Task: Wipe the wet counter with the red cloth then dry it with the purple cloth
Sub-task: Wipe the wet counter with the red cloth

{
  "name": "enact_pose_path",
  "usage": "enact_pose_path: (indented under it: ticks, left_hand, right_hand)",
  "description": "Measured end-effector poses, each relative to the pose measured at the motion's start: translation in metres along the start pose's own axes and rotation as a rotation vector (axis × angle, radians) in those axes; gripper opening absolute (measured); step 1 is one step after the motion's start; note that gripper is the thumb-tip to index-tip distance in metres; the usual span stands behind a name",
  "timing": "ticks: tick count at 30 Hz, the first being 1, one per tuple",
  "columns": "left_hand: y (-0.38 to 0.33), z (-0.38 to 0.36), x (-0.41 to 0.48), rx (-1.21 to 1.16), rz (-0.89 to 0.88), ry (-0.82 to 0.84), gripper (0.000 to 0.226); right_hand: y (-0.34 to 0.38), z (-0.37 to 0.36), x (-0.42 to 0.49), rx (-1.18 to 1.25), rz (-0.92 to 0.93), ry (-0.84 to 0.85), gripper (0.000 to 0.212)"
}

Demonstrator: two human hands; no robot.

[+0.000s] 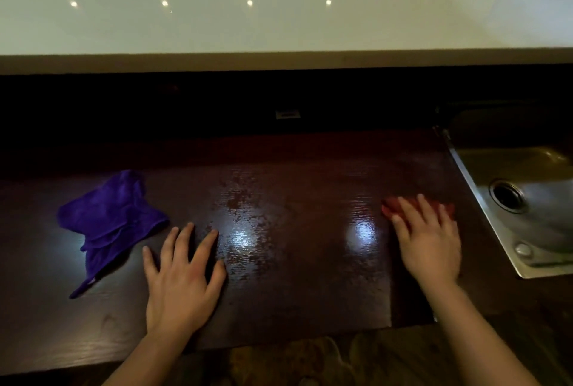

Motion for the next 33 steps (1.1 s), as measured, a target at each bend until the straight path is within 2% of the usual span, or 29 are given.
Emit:
enact_pose_path:
  ticks: [1, 2, 5, 6, 7, 8, 11, 13, 16, 18, 20, 22, 24, 27, 28, 30, 32, 33]
  left_hand:
    - [0.000, -0.001, -0.001, 0.005, 0.000, -0.003, 0.062]
    - [0.000, -0.001, -0.003, 0.005, -0.001, -0.008, 0.062]
    - [0.001, -0.002, -0.003, 0.007, -0.010, -0.015, 0.062]
    - [0.002, -0.003, -0.002, 0.014, -0.013, -0.012, 0.061]
    - [0.002, -0.004, -0.002, 0.015, -0.014, -0.012, 0.061]
    - [0.001, -0.004, -0.001, 0.012, -0.013, -0.014, 0.060]
    - [-0.001, -0.004, 0.000, 0.020, -0.005, -0.006, 0.060]
    - [-0.002, -0.003, 0.000, 0.021, -0.002, 0.001, 0.060]
    - [-0.003, -0.001, -0.001, 0.003, -0.001, -0.004, 0.058]
    - [-0.004, 0.002, -0.002, -0.024, 0.006, -0.019, 0.057]
    - [-0.003, 0.003, -0.002, -0.049, 0.013, -0.036, 0.056]
    - [-0.002, 0.004, -0.003, -0.074, 0.023, -0.058, 0.054]
    - [-0.002, 0.006, -0.001, -0.100, 0.032, -0.072, 0.052]
    - [-0.005, 0.009, -0.002, -0.127, 0.036, -0.086, 0.052]
    - [-0.006, 0.010, -0.002, -0.138, 0.040, -0.092, 0.053]
    - [-0.005, 0.012, -0.003, -0.162, 0.055, -0.095, 0.054]
    - [-0.002, 0.012, -0.004, -0.189, 0.071, -0.103, 0.055]
    - [-0.001, 0.012, -0.004, -0.190, 0.070, -0.107, 0.054]
  right_hand:
    - [0.009, 0.000, -0.002, -0.002, -0.057, -0.008, 0.049]
    - [0.020, -0.002, -0.011, -0.017, -0.008, -0.017, 0.048]
    - [0.032, -0.013, -0.051, -0.046, 0.439, 0.018, 0.048]
    - [0.025, -0.013, -0.050, -0.059, 0.521, 0.042, 0.049]
    - [0.018, -0.012, -0.037, -0.061, 0.518, 0.034, 0.050]
    - [0.015, -0.010, -0.017, -0.056, 0.434, 0.011, 0.050]
    - [0.042, -0.011, 0.042, -0.015, 0.086, -0.002, 0.050]
    - [0.089, -0.019, 0.062, 0.009, 0.084, 0.008, 0.050]
    - [0.176, -0.031, 0.054, 0.062, 0.307, 0.052, 0.047]
    - [0.223, -0.039, 0.021, 0.077, 0.531, 0.090, 0.047]
    - [0.239, -0.044, -0.024, 0.102, 0.848, 0.124, 0.046]
    - [0.228, -0.044, -0.039, 0.114, 1.048, 0.137, 0.046]
    - [0.223, -0.048, -0.011, 0.074, 1.015, 0.107, 0.046]
    - [0.254, -0.043, 0.029, 0.102, 0.585, 0.118, 0.046]
    - [0.269, -0.043, 0.026, 0.115, 0.535, 0.109, 0.046]
    - [0.285, -0.046, 0.000, 0.160, 0.696, 0.126, 0.045]
    - [0.270, -0.052, -0.029, 0.143, 0.960, 0.148, 0.044]
    - [0.254, -0.050, -0.032, 0.127, 1.030, 0.153, 0.045]
Point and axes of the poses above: each hand's wrist, its own x-axis towards the middle knuckle, its own z-axis out of the back of the hand, y = z × x, the point moved 1 cm from there along x, towards the middle knuckle, and after that the axes turned 5 degrees about -y, right-handed, at the moved point
